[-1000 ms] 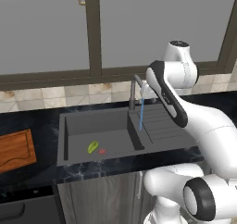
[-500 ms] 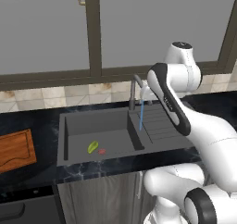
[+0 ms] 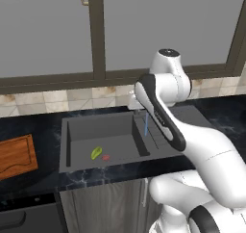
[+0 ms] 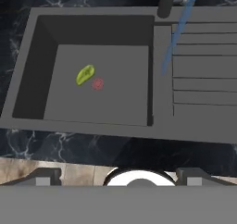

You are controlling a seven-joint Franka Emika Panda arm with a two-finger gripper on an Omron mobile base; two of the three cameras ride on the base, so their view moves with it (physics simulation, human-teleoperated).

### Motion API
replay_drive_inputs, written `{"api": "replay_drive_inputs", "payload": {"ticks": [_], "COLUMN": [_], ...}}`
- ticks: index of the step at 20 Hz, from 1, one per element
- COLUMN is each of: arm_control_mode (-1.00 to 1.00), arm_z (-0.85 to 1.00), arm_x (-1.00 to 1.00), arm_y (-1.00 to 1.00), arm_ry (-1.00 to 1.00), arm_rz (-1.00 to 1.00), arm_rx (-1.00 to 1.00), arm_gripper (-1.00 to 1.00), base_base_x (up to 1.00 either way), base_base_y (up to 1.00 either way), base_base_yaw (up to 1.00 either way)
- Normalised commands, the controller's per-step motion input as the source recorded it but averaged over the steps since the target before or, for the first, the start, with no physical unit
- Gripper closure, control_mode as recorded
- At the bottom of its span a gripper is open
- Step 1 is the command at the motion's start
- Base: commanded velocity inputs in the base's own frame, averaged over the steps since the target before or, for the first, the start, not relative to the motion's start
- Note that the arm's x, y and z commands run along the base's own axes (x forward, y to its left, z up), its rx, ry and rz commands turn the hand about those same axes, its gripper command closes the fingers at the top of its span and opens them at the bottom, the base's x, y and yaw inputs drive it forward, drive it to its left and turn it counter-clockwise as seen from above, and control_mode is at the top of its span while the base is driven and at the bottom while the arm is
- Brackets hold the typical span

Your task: Pick the mango from the sink and place it on the cutting board to airdry. Then turn off the sink faucet.

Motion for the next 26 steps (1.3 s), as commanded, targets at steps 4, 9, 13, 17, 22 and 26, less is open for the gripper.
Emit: {"api": "replay_drive_inputs", "payload": {"ticks": [4,9,13,17,22,26], "arm_control_mode": [-1.0,-1.0,-1.0,-1.0,-1.0,-1.0], "arm_z": [-0.11,-0.22,-0.43,-0.47,-0.2,-0.14], "arm_x": [0.09,0.29,0.39,0.55,0.22,0.11], "arm_y": [0.57,0.56,0.36,0.3,0.06,0.0], "arm_ry": [0.0,-0.06,-0.07,-0.01,0.0,0.01], "arm_rz": [0.0,0.0,0.0,0.0,0.0,0.0], "arm_rx": [-0.01,-0.02,-0.01,0.0,-0.01,0.0], "arm_gripper": [-1.0,-1.0,-1.0,-1.0,-1.0,-1.0], "base_base_x": [0.0,0.0,0.0,0.0,0.0,0.0], "base_base_y": [0.0,0.0,0.0,0.0,0.0,0.0], "base_base_yaw": [0.0,0.0,0.0,0.0,0.0,0.0]}}
